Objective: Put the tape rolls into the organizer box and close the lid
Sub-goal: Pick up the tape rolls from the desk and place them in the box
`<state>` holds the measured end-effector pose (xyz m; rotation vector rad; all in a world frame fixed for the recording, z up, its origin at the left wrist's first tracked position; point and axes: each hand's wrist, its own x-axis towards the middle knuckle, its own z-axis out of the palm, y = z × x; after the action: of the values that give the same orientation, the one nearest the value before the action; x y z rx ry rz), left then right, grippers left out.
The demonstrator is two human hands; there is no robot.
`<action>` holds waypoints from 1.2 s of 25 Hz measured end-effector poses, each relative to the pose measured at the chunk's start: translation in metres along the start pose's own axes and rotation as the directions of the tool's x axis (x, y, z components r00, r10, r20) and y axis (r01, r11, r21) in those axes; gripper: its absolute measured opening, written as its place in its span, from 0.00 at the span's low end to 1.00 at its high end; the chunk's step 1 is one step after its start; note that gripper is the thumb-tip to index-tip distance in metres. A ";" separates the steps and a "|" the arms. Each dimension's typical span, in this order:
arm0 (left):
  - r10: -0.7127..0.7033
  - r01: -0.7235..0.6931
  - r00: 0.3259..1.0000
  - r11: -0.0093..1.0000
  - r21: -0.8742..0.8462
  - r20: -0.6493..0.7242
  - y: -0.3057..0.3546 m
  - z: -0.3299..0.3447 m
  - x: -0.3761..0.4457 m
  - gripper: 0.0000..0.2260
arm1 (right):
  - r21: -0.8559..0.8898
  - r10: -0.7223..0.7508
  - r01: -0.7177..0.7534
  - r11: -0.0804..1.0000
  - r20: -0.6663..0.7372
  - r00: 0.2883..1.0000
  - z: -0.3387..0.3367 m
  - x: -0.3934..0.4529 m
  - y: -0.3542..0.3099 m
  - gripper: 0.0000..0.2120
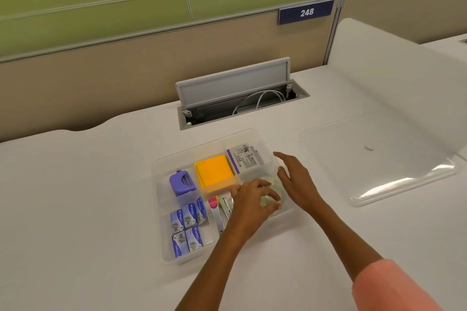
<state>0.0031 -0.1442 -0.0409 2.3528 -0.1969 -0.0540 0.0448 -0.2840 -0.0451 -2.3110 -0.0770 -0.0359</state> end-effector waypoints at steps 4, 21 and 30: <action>-0.044 0.042 0.997 0.999 0.032 0.062 -0.001 0.006 -0.002 0.09 | -0.065 0.020 -0.021 0.998 -0.005 1.000 0.001 0.000 0.001 0.17; -0.169 0.223 0.959 0.946 0.236 -0.230 0.005 0.007 -0.006 0.11 | -0.302 -0.318 0.293 0.907 -0.037 0.947 -0.003 -0.015 -0.008 0.07; -0.170 0.214 0.973 0.917 0.337 -0.155 -0.001 0.016 -0.011 0.10 | -0.333 -0.189 0.228 0.915 0.145 0.971 0.009 -0.018 0.001 0.09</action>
<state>-0.0093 -0.1525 -0.0533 2.7181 0.0972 0.0343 0.0273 -0.2787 -0.0528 -2.6493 -0.4043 -0.0322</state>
